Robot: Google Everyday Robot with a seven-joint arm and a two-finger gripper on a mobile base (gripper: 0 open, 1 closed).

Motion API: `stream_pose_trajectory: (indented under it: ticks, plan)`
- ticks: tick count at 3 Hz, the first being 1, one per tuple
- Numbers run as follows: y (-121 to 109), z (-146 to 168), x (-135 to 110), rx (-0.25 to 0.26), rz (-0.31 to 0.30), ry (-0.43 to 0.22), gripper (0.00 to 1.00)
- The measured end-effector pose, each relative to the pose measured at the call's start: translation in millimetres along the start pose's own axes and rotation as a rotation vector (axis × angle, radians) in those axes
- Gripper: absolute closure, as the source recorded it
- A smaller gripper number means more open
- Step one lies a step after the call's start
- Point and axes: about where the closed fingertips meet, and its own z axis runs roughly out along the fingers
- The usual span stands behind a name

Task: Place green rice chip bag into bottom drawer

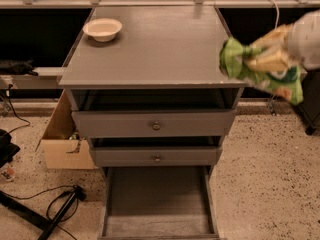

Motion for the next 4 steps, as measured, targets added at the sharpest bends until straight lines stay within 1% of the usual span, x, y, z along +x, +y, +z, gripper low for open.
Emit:
stream_pose_trajectory:
  ticks: [1, 2, 3, 4]
  plan:
    - [61.4, 58.7, 91.6, -0.097, 0.109, 0.008, 1.0]
    - [119.6, 108.2, 164.6, -0.153, 0.253, -0.017, 1.0]
    - [143.1, 138.3, 216.1, -0.132, 0.36, -0.063, 1.0]
    - [143.9, 139.2, 216.5, -0.134, 0.361, -0.064, 1.0]
